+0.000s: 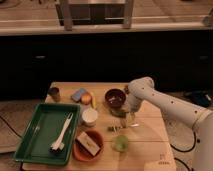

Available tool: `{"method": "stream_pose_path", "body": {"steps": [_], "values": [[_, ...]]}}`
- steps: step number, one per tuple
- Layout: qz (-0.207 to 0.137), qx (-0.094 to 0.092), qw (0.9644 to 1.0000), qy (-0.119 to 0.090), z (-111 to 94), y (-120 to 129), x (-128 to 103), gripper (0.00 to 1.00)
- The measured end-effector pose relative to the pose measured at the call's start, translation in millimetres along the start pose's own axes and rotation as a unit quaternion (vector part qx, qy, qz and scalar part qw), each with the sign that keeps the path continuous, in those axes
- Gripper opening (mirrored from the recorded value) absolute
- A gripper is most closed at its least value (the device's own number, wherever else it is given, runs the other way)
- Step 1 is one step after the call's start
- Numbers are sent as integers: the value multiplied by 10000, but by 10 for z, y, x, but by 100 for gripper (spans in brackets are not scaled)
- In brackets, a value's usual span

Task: Place pepper in paper cup

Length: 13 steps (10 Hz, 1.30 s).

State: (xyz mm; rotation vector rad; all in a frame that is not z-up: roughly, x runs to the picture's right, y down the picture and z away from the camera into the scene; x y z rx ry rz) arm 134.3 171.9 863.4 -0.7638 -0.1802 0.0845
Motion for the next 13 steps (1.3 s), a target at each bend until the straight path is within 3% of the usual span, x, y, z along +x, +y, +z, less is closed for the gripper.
{"method": "stream_pose_path", "body": {"steps": [2, 3, 5, 6, 8, 13], "values": [[-107, -31, 9999, -19, 34, -23, -109, 62], [-116, -50, 9999, -29, 61, -33, -98, 50], [-102, -106, 9999, -27, 109, -36, -60, 37], [-111, -176, 9998, -23, 166, -45, -53, 20], [-102, -242, 9997, -23, 214, -66, -36, 4], [-132, -261, 9996, 32, 200, -48, 10, 0]]}}
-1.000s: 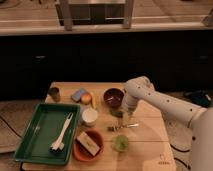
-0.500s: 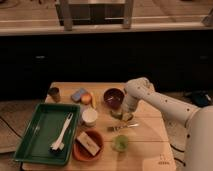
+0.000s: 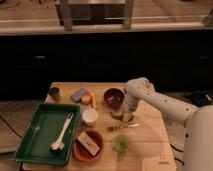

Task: Place pepper in paper cup

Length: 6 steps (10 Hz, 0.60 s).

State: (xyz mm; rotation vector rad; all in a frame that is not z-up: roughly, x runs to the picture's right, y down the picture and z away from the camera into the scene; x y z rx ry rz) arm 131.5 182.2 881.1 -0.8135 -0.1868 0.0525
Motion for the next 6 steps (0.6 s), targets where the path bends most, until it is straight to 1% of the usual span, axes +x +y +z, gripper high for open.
{"method": "stream_pose_path", "body": {"steps": [2, 3, 4, 5, 6], "values": [[-184, 110, 9998, -16, -183, 8, -51, 0], [-373, 204, 9991, -55, -383, 2, -145, 0], [-568, 238, 9981, -65, -559, 23, -222, 0], [-718, 277, 9970, -77, -681, 33, -267, 0], [-956, 289, 9950, -82, -787, 48, -307, 0]]}}
